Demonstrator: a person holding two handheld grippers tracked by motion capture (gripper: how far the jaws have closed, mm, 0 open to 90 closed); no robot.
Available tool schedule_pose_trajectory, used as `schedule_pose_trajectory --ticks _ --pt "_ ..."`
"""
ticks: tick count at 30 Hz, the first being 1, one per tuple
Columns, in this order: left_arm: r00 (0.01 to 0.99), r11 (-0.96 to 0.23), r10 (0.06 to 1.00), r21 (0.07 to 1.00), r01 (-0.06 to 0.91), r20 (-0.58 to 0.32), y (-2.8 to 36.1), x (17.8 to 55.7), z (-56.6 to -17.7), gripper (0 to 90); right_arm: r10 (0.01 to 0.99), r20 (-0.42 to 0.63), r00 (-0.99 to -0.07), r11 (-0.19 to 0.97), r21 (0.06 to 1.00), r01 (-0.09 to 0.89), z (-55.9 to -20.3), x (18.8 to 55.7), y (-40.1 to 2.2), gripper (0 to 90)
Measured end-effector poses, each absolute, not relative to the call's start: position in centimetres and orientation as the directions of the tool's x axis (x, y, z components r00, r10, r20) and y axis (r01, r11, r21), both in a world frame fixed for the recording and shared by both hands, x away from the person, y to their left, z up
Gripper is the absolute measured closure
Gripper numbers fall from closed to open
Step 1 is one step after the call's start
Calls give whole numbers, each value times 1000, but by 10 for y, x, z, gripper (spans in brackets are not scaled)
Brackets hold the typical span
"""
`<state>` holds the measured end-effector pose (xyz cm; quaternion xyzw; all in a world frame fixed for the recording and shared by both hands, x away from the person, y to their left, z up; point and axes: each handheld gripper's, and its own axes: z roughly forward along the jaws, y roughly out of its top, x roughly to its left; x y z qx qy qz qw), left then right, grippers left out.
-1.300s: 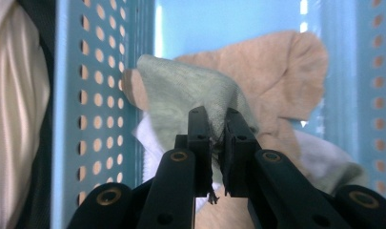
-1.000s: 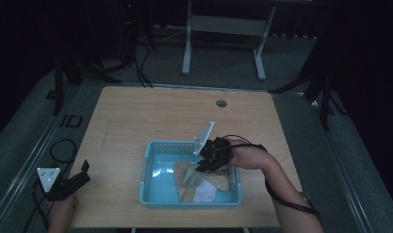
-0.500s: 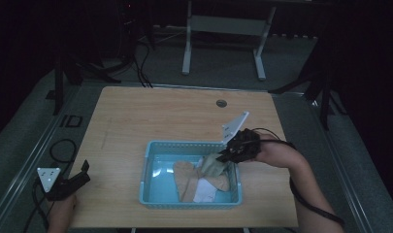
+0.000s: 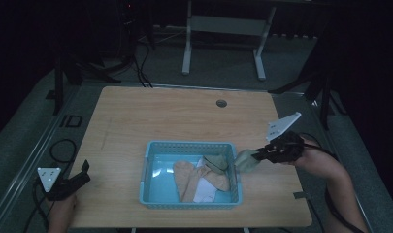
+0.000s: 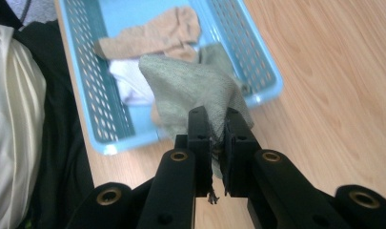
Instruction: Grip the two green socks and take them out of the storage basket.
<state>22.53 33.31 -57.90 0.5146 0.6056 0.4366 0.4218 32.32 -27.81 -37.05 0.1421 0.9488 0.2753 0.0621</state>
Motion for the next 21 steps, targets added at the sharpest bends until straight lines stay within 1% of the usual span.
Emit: schedule_pose_trajectory --ticks 4,12,13,17,18,21 --pt "-115 88 991 963 254 -60 333 225 -579 4 339 -35 -940 798 539 268 -377 318 -294 839" --pt "-114 86 992 963 254 -58 333 225 -579 4 370 -2 -929 782 541 310 -398 312 -312 839" --pt "-114 86 992 963 255 -58 333 225 -579 4 383 15 -924 771 545 328 -407 311 -317 839" --pt "-114 86 992 963 254 -59 333 225 -579 4 397 41 -917 756 552 352 -419 310 -323 839" --pt "-114 86 992 963 254 -59 333 225 -579 4 408 67 -910 748 547 376 -435 309 -329 839" --pt "-113 86 992 963 254 -58 333 225 -579 4 425 92 -900 740 538 405 -452 308 -334 839"
